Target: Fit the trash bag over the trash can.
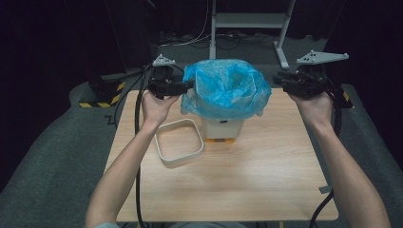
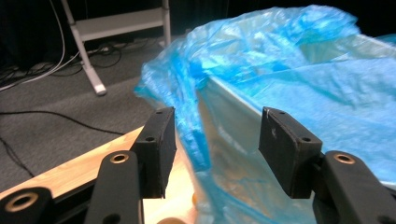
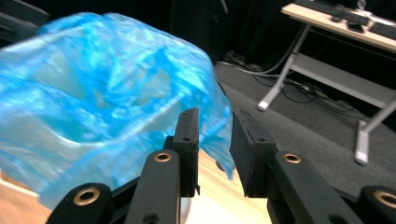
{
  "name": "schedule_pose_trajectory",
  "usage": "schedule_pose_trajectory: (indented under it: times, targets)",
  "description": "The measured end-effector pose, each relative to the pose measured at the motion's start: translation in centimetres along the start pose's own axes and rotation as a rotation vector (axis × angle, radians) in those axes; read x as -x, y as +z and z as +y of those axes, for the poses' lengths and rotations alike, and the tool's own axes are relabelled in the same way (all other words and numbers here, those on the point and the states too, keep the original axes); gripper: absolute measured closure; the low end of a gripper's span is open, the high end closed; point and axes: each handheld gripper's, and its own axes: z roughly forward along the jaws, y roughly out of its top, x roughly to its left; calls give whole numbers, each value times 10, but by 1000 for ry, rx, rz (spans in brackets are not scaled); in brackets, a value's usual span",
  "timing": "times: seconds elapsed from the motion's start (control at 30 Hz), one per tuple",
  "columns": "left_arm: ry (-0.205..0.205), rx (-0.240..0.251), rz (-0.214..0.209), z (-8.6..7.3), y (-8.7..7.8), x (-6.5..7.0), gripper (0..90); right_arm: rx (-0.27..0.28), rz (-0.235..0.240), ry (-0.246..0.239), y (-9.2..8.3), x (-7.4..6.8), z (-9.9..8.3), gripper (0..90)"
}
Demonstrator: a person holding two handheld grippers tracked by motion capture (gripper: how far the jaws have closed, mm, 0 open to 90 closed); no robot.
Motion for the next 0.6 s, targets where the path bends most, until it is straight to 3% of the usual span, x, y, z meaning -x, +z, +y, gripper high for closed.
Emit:
schedule_pose_trajectory:
  times: [0.23,0.43,0.5,0.6]
  targets:
    - [-11,-16,14,-4,0,-5,456,-19,75,20,12,-7,-2,717]
    - [-20,-29,16,-8,4,-9,461,-78,83,-21,21,-15,-21,721]
    - [-27,-36,25,-10,7,-12,471,-93,86,-12,26,-15,-29,724]
    - [34,-65,81,-12,12,-11,500,-126,77,-17,36,-13,-38,731]
